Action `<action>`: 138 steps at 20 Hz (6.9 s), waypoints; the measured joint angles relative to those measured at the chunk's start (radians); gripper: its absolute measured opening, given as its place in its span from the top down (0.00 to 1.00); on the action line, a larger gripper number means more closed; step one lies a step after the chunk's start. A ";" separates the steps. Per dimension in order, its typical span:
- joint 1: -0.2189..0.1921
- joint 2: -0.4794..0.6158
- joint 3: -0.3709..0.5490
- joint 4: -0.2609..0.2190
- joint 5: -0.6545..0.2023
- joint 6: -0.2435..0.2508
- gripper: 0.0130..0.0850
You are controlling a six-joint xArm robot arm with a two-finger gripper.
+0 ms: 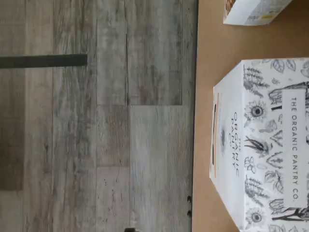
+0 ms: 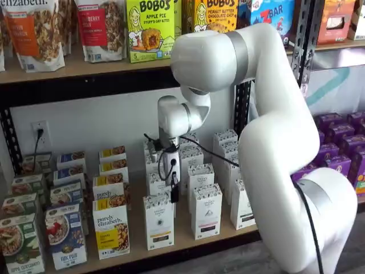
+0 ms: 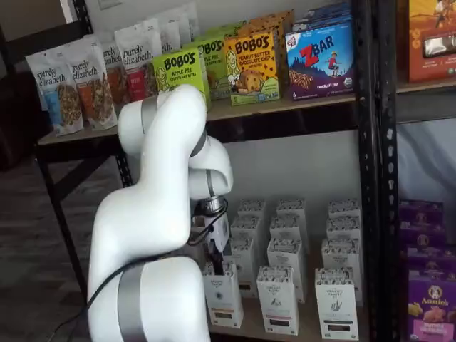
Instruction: Pick up the white box with a yellow strip in the middle, on the bottom shelf, the fourth box from the left
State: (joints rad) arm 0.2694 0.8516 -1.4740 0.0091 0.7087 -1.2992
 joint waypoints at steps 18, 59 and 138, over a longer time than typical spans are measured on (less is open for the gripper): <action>0.022 0.100 -0.143 0.025 0.032 0.002 0.00; 0.010 0.369 -0.405 -0.022 -0.008 0.026 0.00; 0.199 -0.561 0.681 -0.098 -0.225 0.280 0.56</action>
State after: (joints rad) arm 0.4680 0.2902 -0.7929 -0.0884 0.4840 -1.0195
